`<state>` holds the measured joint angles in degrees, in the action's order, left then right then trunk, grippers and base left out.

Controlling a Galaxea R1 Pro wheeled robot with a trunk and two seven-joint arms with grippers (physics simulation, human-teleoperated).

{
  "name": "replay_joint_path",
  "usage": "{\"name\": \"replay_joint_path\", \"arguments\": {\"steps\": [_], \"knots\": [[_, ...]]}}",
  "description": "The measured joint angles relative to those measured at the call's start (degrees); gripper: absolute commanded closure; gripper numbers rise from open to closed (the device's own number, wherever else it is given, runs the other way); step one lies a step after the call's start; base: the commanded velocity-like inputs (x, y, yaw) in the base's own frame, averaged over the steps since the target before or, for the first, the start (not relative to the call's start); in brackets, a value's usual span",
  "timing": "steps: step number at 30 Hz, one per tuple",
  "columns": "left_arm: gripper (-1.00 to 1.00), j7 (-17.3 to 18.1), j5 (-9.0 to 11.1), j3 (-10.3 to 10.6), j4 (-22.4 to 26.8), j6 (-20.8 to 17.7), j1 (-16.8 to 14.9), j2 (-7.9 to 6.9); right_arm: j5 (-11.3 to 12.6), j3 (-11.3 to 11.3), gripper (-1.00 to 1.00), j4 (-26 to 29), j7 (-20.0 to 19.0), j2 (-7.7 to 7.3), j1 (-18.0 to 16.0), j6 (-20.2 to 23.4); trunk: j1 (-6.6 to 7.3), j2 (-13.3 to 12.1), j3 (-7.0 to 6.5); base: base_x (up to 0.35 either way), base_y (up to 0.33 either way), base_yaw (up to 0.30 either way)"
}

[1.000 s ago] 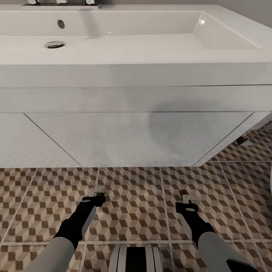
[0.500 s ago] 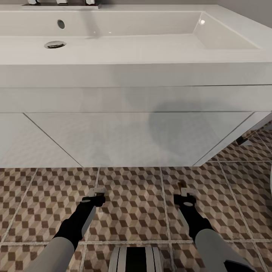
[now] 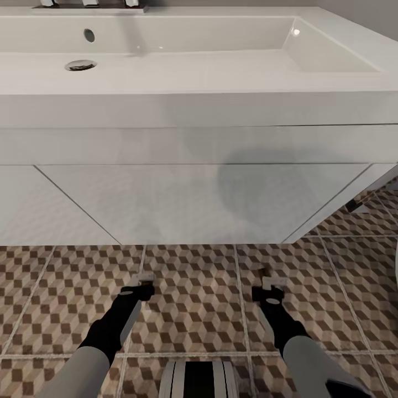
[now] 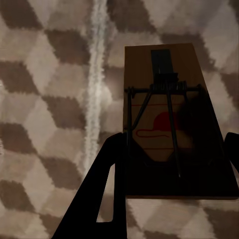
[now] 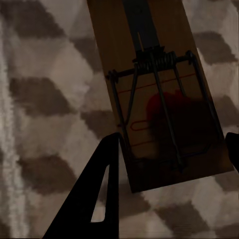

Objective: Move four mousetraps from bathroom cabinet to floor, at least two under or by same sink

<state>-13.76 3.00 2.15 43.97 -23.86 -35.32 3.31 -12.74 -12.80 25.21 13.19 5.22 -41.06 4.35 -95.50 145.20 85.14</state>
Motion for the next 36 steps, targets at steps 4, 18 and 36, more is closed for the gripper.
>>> {"name": "replay_joint_path", "arguments": {"steps": [4,18,36], "knots": [[1.00,-1.4,0.2,0.0,0.3,0.1,-0.3,0.04,0.0,0.0,1.00,-2.1,-0.3,-0.22,-1.2,1.2,0.00,0.0,0.00,0.000,0.000,0.000],[1.00,-2.0,0.1,0.0,-5.1,8.5,-3.9,0.01,-0.1,-0.1,1.00,-7.8,-0.7,-0.45,-4.2,1.5,0.00,0.0,0.00,0.000,0.000,0.000],[1.00,-2.2,0.1,0.0,-4.9,9.1,-3.9,0.84,-0.2,-0.1,1.00,-7.9,-0.7,-0.43,-4.3,1.6,0.00,0.0,0.00,0.000,0.000,0.000]]}}
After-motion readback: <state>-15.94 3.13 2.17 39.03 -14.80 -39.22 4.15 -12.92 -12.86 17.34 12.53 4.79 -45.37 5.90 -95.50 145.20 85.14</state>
